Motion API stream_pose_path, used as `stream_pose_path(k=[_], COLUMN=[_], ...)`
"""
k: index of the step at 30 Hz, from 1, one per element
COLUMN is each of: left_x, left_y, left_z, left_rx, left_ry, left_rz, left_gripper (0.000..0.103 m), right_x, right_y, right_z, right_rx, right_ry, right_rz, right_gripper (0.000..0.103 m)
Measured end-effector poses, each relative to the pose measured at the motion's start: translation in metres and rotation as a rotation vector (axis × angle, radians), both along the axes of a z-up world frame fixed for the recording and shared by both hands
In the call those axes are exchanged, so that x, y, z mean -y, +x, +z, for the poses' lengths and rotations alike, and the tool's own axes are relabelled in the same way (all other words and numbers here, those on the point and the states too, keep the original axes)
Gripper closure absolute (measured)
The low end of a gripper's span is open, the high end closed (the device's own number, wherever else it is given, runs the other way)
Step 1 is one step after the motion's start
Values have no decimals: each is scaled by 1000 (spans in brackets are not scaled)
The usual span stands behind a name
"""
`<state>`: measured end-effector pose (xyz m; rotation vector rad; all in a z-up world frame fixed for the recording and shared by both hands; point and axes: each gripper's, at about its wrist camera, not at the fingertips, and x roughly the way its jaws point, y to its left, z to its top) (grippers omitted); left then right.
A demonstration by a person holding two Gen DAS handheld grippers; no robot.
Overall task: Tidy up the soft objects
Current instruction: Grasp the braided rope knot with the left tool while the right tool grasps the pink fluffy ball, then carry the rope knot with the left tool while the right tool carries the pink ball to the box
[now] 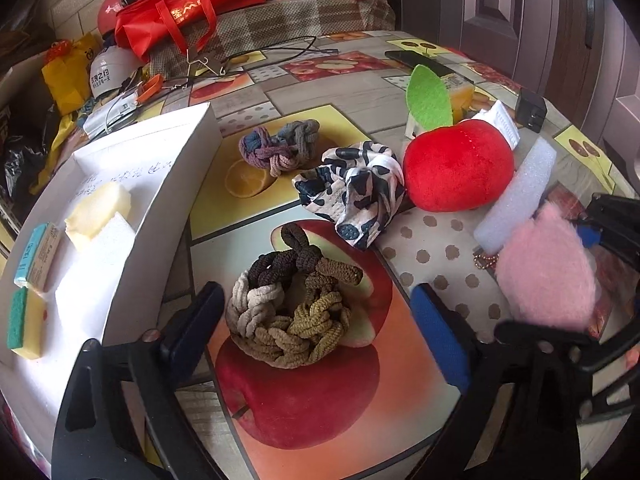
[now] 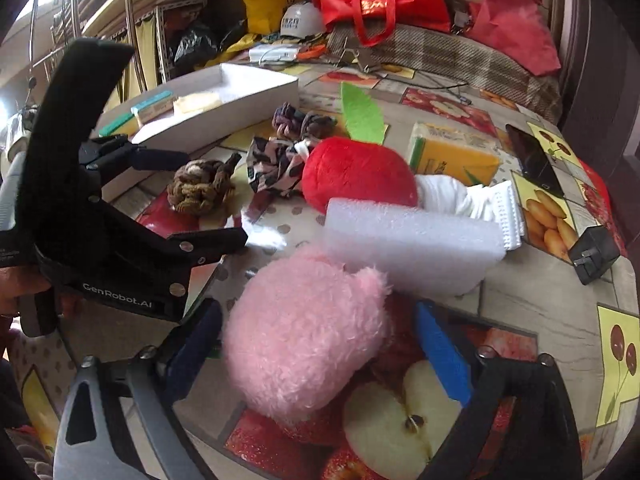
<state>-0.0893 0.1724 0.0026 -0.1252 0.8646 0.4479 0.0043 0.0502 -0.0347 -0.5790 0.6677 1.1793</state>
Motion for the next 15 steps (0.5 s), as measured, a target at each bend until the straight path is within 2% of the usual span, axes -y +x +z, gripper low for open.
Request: stream_pose_path(k=[2, 5, 10, 15], left_x=[-2, 0, 9, 20], left_y=[-2, -2, -9, -31], left_z=[2, 5, 14, 33], left_rx=[16, 22, 73, 210], left_ry=[-8, 13, 71, 145], left_rz=[6, 10, -4, -10], left_gripper=[46, 59, 62, 62], right_x=[6, 15, 35, 45], right_y=[3, 6, -1, 4], right_z=[3, 9, 26, 37], right_rx=[-13, -33, -5, -7], right_ry=[31, 86, 216, 326], right_rz=[-10, -18, -18, -65], right_gripper=[43, 45, 45, 45])
